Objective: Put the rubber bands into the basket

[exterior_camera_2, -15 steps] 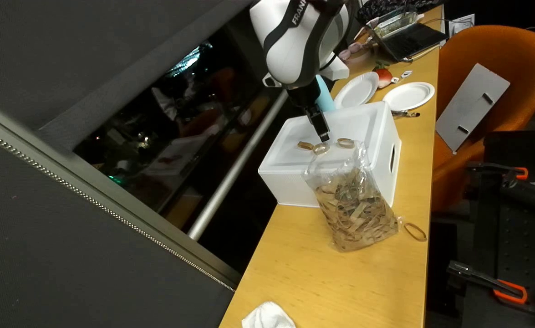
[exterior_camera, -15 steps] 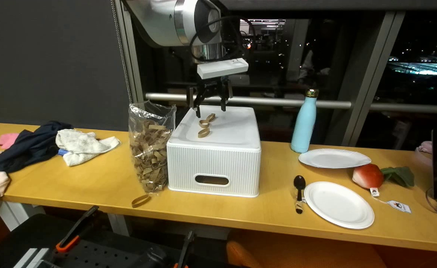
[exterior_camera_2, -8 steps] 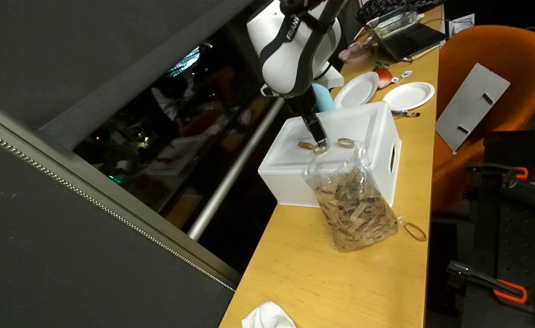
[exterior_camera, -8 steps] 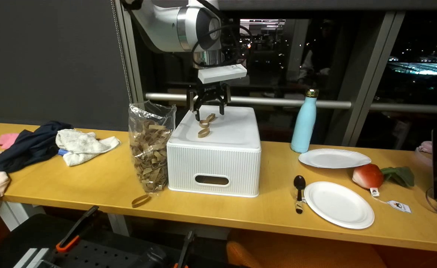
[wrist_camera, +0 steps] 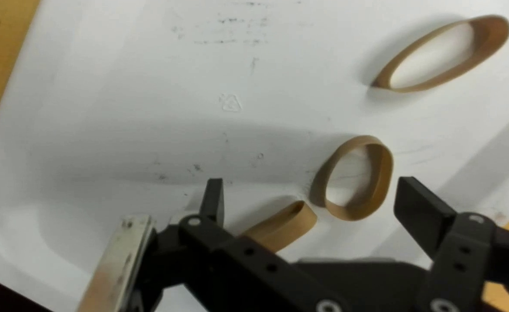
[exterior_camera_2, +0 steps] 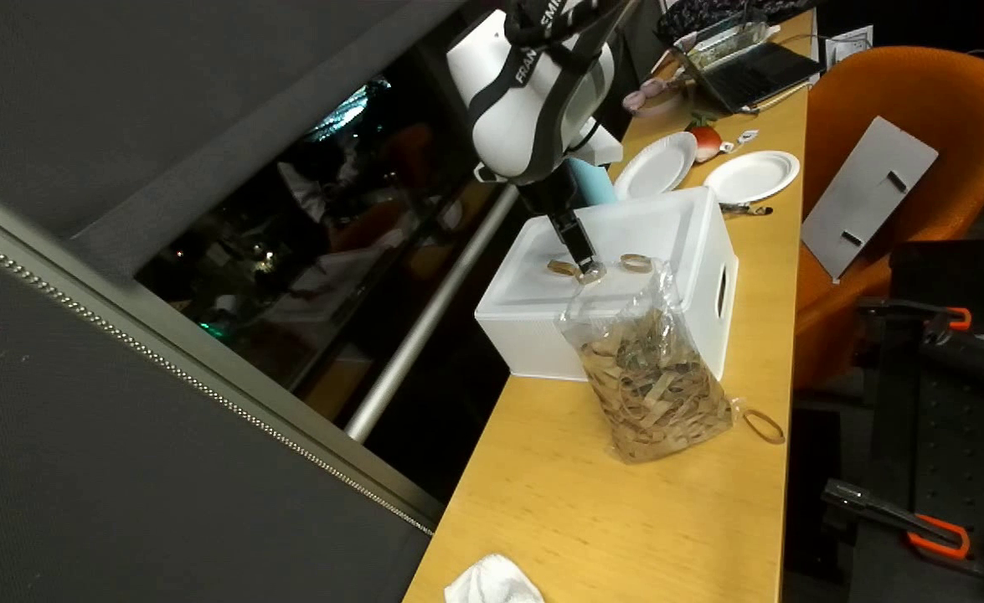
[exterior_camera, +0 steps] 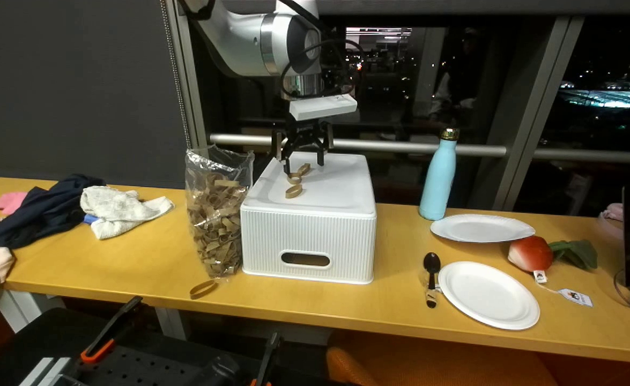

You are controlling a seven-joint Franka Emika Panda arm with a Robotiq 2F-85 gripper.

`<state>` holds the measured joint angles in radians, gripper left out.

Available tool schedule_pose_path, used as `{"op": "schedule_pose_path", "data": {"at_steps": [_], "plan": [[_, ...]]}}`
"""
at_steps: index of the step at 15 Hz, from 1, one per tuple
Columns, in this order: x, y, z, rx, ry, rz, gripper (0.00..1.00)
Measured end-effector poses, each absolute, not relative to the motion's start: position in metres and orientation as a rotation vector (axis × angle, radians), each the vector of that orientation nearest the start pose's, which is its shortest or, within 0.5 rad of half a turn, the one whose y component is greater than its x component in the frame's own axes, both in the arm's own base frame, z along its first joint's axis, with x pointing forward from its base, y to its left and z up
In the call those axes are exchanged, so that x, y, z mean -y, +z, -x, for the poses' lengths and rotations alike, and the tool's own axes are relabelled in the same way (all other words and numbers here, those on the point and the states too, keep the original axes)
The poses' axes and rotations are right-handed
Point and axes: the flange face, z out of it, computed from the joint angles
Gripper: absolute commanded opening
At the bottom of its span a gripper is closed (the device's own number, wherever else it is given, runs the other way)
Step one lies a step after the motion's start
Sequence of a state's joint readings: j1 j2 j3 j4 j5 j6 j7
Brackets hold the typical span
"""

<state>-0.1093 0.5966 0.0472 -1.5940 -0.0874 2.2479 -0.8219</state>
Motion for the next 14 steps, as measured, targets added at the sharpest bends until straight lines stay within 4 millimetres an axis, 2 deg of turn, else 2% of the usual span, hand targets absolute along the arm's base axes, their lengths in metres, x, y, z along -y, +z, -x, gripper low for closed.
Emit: {"op": "schedule_pose_path", "data": {"at_steps": [5, 7, 8, 10, 11, 14], "plan": [[0.049, 0.287, -0.708, 1.262, -0.036, 2.937, 1.0], [0.048, 0.285, -0.711, 1.265, -0.036, 2.934, 0.97], [0.048, 0.284, -0.713, 1.266, -0.036, 2.933, 0.74], [0.047, 0.282, -0.715, 1.266, -0.029, 2.929, 0.65], [0.047, 0.282, -0.716, 1.268, -0.027, 2.927, 0.55], [0.045, 0.284, -0.72, 1.271, -0.027, 2.925, 0.33]]}}
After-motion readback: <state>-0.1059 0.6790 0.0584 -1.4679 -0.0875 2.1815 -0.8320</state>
